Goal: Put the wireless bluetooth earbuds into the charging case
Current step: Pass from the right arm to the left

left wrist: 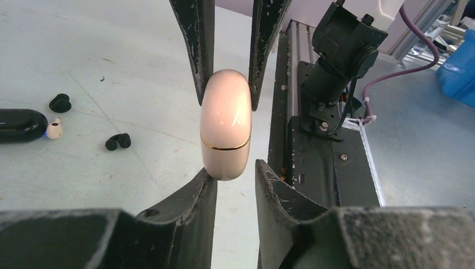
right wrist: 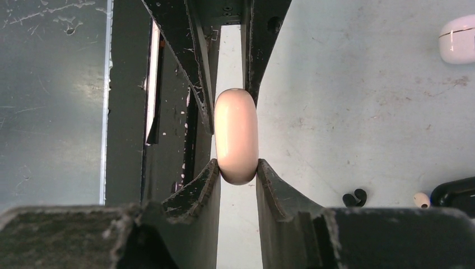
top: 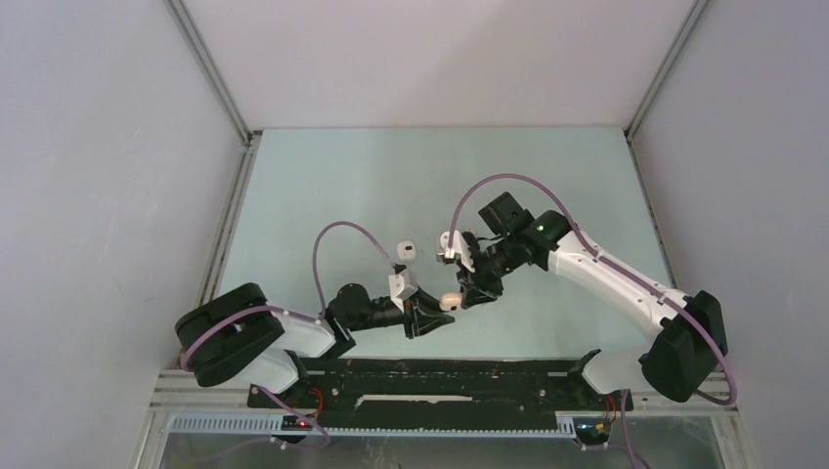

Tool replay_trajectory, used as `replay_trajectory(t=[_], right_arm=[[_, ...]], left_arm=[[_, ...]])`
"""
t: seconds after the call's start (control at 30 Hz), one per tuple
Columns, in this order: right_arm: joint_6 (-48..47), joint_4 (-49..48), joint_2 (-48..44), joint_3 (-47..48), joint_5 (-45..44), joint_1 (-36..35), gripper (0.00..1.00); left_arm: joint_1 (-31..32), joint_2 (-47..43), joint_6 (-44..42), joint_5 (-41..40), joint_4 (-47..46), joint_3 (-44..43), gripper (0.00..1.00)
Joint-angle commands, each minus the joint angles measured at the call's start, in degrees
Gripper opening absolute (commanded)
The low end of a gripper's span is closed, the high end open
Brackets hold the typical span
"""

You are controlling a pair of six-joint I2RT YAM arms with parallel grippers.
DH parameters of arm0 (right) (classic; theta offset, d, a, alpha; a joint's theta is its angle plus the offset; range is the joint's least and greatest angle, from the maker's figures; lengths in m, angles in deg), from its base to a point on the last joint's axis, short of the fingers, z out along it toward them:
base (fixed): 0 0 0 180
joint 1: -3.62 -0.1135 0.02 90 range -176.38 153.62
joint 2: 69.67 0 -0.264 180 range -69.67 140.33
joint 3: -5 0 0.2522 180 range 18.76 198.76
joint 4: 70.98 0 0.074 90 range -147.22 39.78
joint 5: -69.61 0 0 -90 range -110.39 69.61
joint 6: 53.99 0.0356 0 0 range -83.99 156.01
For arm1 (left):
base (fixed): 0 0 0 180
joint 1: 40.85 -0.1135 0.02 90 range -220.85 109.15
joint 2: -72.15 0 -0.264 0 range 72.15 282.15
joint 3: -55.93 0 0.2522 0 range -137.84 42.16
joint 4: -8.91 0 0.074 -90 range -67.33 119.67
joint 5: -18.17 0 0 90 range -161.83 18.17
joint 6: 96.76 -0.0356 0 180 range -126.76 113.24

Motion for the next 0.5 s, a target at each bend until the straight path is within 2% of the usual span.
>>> replay_trajectory(t=[0.0, 0.23, 0.47], right_arm=[[0.0, -1.1, 1.6, 1.8, 1.3, -0.2, 0.05], [0.9, -1.5, 2.5, 1.8, 2.0, -0.3, 0.05], [1.5, -2.1, 3.3, 1.8, 1.0, -0.2, 0.05]], left_arm=[[0.7, -0.2, -2.0, 0.1, -4.4, -0.2, 0.35], [0.7, 0.3, -1.7, 1.0, -4.4, -0.5, 0.33], [0.9, 1.2, -0.9, 3.0, -5.4, -0.9, 0.36]])
